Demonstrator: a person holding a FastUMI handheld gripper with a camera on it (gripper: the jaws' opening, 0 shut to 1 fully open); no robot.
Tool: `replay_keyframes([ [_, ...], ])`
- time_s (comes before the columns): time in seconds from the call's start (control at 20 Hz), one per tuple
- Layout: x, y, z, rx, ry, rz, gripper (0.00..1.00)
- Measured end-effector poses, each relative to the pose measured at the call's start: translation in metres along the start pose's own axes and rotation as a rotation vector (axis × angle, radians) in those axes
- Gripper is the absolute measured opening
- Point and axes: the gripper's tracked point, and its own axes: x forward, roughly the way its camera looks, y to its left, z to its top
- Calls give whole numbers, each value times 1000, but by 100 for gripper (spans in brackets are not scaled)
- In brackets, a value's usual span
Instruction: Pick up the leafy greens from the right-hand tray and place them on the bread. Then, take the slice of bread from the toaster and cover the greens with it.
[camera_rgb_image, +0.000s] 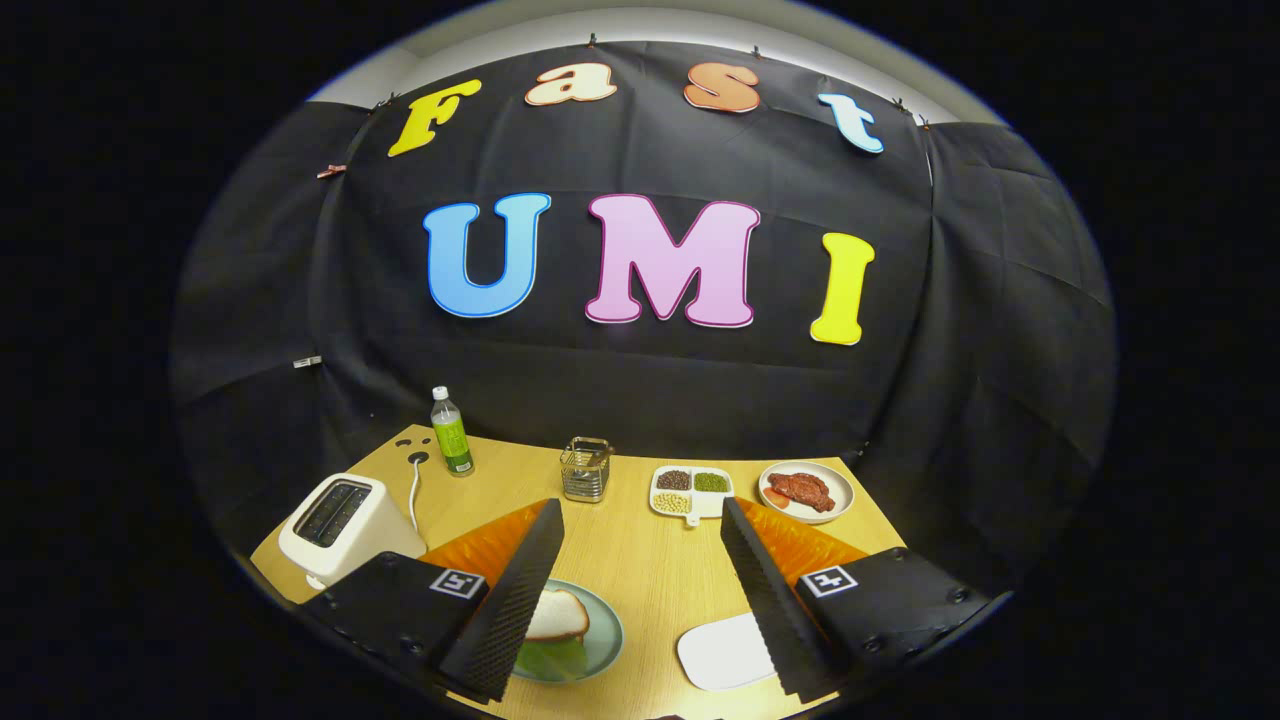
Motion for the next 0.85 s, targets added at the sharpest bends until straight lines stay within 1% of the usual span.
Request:
replay_keyframes([
  [0.2,-16,-20,-6,6,-2,10,98],
  [0.4,-29,-32,-20,-45,25,73,98],
  [0.5,-37,-32,-26,-53,60,120,98],
  [0.55,-41,-31,-22,-53,53,143,98],
  [0.85,-54,-38,-1,-48,6,193,98],
])
